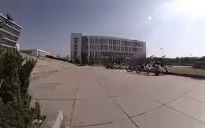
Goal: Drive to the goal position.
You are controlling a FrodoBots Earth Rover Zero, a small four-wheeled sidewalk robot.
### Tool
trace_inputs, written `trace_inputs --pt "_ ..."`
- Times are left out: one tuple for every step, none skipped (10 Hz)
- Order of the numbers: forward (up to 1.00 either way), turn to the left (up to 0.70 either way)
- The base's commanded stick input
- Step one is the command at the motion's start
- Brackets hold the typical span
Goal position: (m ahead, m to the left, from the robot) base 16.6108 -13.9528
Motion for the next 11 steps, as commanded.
trace_inputs --pt "0.0 0.0" --pt "0.0 0.0" --pt "0.0 0.0" --pt "0.0 0.0" --pt "0.19 0.0" --pt "0.7 0.0" --pt "0.7 0.0" --pt "0.7 0.0" --pt "0.7 0.0" --pt "0.7 0.0" --pt "0.7 0.0"
